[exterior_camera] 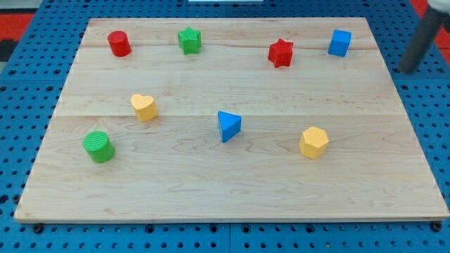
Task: Move the blue triangle to the center left
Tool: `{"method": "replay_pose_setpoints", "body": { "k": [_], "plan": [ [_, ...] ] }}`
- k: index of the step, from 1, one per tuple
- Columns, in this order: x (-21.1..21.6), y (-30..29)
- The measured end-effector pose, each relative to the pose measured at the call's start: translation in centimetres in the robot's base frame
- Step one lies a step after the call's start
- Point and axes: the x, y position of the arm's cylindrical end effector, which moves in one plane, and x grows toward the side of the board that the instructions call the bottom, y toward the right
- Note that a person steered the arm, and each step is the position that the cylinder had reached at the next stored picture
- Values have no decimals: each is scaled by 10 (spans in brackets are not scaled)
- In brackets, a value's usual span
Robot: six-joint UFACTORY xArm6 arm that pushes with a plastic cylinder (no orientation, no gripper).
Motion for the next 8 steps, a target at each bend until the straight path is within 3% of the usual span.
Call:
{"method": "replay_pose_setpoints", "body": {
  "k": [1, 2, 3, 4, 5, 6, 7, 8],
  "plan": [
    [59, -86],
    [70, -185],
    [67, -233],
    [92, -262],
    [102, -348],
    [81, -390],
    [34, -344],
    [24, -330]
  ]
}}
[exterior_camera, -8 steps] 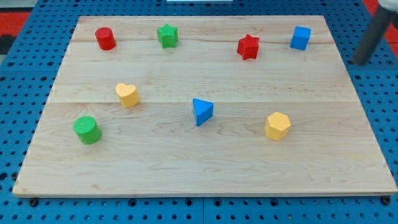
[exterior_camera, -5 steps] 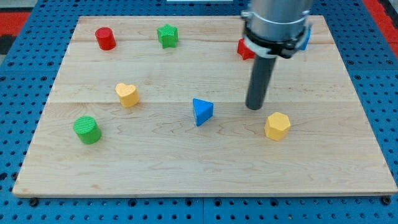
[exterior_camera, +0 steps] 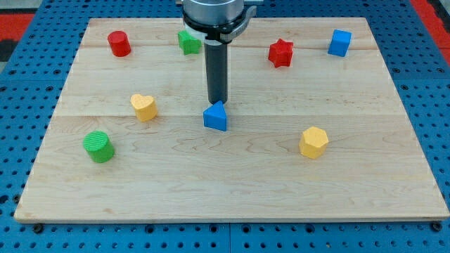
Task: Move the blue triangle to the center left
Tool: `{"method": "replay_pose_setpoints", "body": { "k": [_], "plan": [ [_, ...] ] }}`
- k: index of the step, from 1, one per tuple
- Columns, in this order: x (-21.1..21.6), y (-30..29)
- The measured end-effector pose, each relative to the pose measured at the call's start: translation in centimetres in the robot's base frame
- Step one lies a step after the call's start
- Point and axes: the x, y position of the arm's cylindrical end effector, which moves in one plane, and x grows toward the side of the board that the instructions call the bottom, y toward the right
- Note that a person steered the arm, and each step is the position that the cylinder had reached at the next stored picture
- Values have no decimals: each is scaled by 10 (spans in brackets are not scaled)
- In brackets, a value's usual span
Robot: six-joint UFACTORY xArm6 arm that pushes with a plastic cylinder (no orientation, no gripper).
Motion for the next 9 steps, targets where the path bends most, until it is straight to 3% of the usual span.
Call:
{"method": "replay_pose_setpoints", "body": {
  "k": [1, 2, 3, 4, 6, 7, 8, 9],
  "plan": [
    [-8, 75],
    [53, 90],
    [77, 17],
    [39, -46],
    [53, 30],
    [41, 81],
    [26, 95],
    [1, 162]
  ]
}}
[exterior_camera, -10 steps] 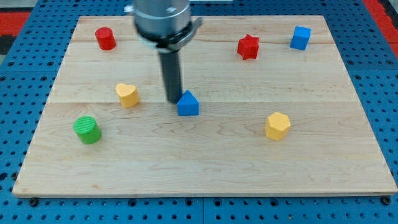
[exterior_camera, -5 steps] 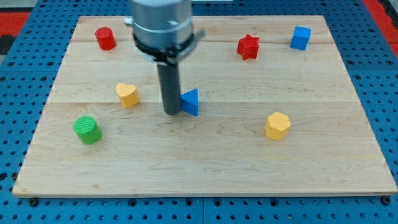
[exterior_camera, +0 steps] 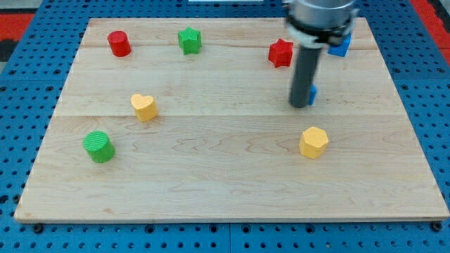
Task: Move the blue triangle to the center left
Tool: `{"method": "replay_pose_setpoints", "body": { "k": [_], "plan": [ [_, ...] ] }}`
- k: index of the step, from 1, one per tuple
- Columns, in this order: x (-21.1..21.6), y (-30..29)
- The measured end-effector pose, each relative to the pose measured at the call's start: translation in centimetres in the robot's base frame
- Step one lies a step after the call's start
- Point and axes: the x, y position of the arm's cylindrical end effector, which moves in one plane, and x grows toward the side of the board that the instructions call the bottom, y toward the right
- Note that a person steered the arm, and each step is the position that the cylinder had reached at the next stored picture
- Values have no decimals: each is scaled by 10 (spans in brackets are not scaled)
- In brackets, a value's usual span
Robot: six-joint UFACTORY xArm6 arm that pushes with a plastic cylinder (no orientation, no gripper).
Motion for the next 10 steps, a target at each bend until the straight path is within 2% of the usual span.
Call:
{"method": "replay_pose_setpoints", "body": {
  "k": [2, 3, 4, 5, 6, 7, 8, 9, 10],
  "plan": [
    [3, 75],
    [-27, 50],
    [-18, -71],
    [-32, -71],
    [-35, -19],
    [-64, -43],
    [-51, -157],
    [-56, -241],
    [-59, -208]
  ]
}}
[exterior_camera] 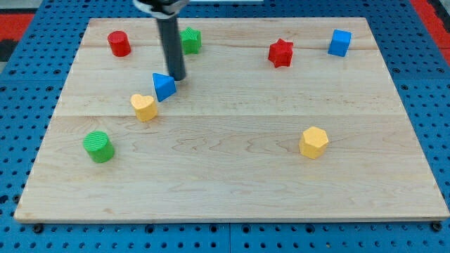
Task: Move the blue triangle to the center left
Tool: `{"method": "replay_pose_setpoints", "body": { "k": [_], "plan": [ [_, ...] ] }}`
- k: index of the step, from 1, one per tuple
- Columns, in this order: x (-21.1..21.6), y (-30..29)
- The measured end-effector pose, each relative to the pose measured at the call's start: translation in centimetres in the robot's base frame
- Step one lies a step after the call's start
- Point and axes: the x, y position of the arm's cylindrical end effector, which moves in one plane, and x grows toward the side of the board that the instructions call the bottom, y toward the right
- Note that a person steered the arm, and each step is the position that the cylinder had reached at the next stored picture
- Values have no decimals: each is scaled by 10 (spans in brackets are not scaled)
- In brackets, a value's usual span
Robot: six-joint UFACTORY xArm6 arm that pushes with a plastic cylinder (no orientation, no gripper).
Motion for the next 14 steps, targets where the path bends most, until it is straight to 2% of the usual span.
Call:
{"method": "replay_pose_setpoints", "body": {
  "k": [1, 2, 3, 4, 5, 6, 7, 9, 10, 11, 13, 14],
  "plan": [
    [12, 27],
    [48, -40],
    [34, -116],
    [21, -33],
    [30, -4],
    [-33, 21],
    [-16, -47],
    [4, -44],
    [21, -66],
    [27, -119],
    [26, -122],
    [27, -95]
  ]
}}
